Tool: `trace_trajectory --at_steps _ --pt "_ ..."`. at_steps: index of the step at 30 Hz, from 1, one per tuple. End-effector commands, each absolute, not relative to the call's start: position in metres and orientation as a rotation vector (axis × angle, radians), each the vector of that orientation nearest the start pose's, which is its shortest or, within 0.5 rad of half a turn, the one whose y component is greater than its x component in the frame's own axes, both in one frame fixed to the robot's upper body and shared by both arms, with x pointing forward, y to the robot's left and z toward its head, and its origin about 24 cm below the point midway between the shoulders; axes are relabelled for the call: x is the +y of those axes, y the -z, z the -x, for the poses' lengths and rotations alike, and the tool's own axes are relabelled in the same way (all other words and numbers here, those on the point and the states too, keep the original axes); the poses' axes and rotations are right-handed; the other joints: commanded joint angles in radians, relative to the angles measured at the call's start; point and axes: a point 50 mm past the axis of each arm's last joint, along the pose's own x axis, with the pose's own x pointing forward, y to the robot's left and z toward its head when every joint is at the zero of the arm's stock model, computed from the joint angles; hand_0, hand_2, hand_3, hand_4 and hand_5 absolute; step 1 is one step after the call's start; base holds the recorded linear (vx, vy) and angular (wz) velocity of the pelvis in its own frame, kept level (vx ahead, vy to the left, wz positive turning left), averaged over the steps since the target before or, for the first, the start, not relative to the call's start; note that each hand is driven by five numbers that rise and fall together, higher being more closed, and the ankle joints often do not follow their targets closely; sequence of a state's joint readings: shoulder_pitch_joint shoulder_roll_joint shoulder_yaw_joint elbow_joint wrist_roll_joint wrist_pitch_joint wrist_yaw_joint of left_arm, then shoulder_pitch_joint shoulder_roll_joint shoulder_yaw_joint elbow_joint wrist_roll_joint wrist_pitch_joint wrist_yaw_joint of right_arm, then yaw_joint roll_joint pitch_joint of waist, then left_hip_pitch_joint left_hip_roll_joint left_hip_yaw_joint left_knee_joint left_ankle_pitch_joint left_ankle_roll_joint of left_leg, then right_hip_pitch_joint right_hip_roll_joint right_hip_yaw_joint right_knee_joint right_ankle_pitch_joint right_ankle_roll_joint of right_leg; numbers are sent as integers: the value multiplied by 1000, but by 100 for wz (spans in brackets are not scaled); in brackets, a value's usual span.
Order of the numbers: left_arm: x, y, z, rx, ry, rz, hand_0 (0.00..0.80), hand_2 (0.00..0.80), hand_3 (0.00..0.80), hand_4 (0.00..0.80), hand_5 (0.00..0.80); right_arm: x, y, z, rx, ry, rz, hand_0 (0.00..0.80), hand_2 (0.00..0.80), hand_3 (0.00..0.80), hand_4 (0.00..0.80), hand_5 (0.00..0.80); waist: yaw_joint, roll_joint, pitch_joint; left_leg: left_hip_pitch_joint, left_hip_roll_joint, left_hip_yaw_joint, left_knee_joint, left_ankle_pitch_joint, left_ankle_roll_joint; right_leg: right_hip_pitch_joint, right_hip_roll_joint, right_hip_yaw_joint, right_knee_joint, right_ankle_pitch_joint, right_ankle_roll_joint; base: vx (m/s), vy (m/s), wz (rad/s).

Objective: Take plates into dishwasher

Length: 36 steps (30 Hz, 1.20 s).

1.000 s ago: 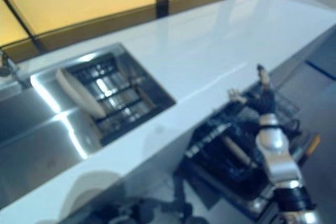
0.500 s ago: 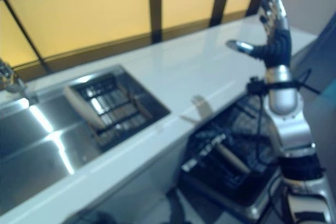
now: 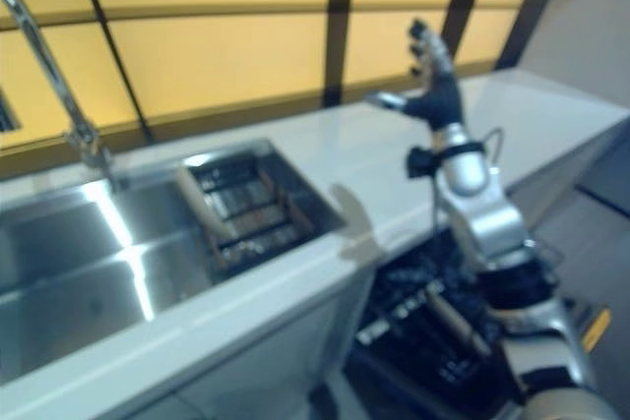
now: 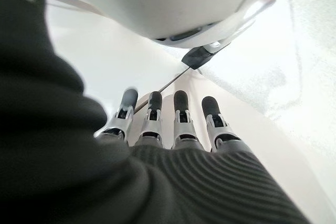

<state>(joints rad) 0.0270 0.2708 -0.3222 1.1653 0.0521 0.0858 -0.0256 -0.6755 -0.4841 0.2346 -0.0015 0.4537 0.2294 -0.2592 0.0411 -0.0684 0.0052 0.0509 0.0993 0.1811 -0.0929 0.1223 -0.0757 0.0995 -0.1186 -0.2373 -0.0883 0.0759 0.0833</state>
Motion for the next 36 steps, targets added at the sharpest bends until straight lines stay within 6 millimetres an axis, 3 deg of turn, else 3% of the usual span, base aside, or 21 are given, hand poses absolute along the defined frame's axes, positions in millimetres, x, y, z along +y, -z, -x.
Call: trace_trajectory --at_steps 1,8,14,20,24,36 --pt "234 157 -112 1257 118 -491 0 0 0 0 0 -125 -261 -349 -451 -91 13 0 0 0 0 0 57 -7 42 41 -89 -49 6 -127 73 19 -52 -57 92 -39 40 11 38 26" --pt "232 156 -116 1251 110 -478 0 0 0 0 0 -84 -246 -354 -382 -73 -55 0 0 0 0 0 109 4 49 32 -106 -90 6 -118 86 31 -76 -94 119 -33 43 10 36 25" --pt "226 156 -121 1234 113 -464 0 0 0 0 0 -65 -240 -361 -338 -8 -34 0 0 0 0 0 151 12 55 21 -123 -127 6 -113 96 37 -99 -122 151 -24 41 -2 44 25" --pt "224 156 -123 1230 124 -474 0 0 0 0 0 -61 -235 -367 -283 44 -27 0 0 0 0 0 177 14 58 14 -133 -152 6 -107 102 41 -113 -140 170 -12 42 -2 21 26" --pt "225 156 -122 1233 134 -493 0 0 0 0 0 -64 -228 -377 -229 170 -9 0 0 0 0 0 213 20 60 6 -146 -185 6 -102 106 46 -133 -166 194 4 45 8 39 26" --pt "225 157 -119 1236 155 -504 0 0 0 0 0 -70 -209 -388 -100 289 -6 0 0 0 0 0 241 27 56 -1 -159 -216 6 -96 113 36 -155 -180 226 26 56 0 19 22"
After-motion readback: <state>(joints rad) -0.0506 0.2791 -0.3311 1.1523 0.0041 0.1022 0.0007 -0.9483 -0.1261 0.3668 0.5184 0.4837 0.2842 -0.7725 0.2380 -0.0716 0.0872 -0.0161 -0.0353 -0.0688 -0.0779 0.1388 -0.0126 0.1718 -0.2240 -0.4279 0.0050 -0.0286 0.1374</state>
